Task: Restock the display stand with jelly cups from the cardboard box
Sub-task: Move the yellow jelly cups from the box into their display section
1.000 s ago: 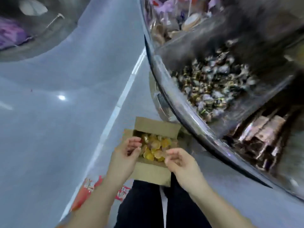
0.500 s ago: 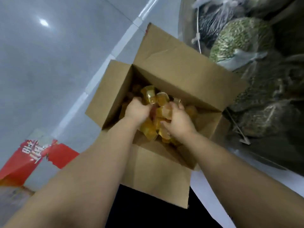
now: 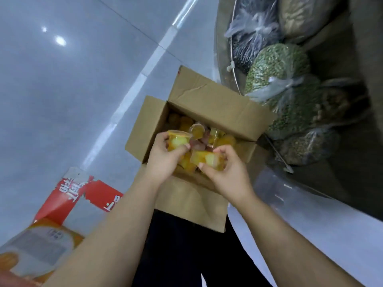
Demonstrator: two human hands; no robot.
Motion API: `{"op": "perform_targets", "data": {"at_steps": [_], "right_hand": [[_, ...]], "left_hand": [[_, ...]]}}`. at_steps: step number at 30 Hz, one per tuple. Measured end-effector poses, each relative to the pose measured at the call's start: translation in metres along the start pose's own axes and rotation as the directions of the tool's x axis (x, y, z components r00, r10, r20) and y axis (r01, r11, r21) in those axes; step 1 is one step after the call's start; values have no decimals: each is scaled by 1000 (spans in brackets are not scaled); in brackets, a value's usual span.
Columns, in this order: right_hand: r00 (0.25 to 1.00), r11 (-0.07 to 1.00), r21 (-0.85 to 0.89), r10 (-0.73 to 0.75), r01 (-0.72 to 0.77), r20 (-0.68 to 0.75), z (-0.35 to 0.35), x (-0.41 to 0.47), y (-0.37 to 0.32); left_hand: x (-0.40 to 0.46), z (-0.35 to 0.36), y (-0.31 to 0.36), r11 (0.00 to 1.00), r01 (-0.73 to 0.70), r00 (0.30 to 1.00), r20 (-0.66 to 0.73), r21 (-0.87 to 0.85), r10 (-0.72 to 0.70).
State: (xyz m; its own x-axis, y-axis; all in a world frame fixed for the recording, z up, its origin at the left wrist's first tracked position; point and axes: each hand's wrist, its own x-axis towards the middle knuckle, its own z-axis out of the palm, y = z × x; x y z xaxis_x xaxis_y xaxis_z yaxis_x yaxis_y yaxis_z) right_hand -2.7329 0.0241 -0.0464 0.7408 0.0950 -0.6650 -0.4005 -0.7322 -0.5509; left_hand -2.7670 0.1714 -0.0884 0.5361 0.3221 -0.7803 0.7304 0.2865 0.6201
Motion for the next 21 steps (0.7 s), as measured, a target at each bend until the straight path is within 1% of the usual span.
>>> {"op": "perform_targets", "data": {"at_steps": [2, 3, 5, 7, 9, 11, 13, 16, 19, 21], "right_hand": [[999, 993, 116, -28, 26, 17, -24, -44, -43], [997, 987, 145, -71, 68, 19, -39, -65, -67], [981, 971, 142, -194, 192, -2, -74, -107, -117], [951, 942, 137, -305, 308, -43, -113, -145, -167], [938, 923, 172, -333, 345, -97, -153, -177, -211], [922, 899, 223, -342, 377, -181, -194, -204, -246], [890, 861, 271, -356, 431, -284, -234, -228, -270], [812, 796, 292, -378, 530, -445, -285, -260, -290], [708, 777, 200, -392, 596, -587, -323, -288, -295], [652, 777, 155, -381, 610, -655, -343, -300, -291]], "left_hand": [[-58, -20, 41, 997, -73, 997, 14, -8, 73], [-84, -29, 64, 994, -110, 994, 9, -7, 110], [-137, -43, 117, 983, -183, 983, 10, 5, 183], [-183, -51, 174, 955, -296, 954, 52, 20, 294], [-223, -51, 231, 919, -394, 911, 141, 14, 388], [-257, -42, 285, 861, -509, 832, 260, 6, 490], [-286, -29, 331, 777, -629, 728, 361, 15, 582], [-323, -3, 384, 623, -782, 566, 442, 19, 696], [-350, 27, 414, 544, -839, 459, 502, -26, 733], [-364, 50, 426, 515, -855, 402, 551, -60, 731]]}}
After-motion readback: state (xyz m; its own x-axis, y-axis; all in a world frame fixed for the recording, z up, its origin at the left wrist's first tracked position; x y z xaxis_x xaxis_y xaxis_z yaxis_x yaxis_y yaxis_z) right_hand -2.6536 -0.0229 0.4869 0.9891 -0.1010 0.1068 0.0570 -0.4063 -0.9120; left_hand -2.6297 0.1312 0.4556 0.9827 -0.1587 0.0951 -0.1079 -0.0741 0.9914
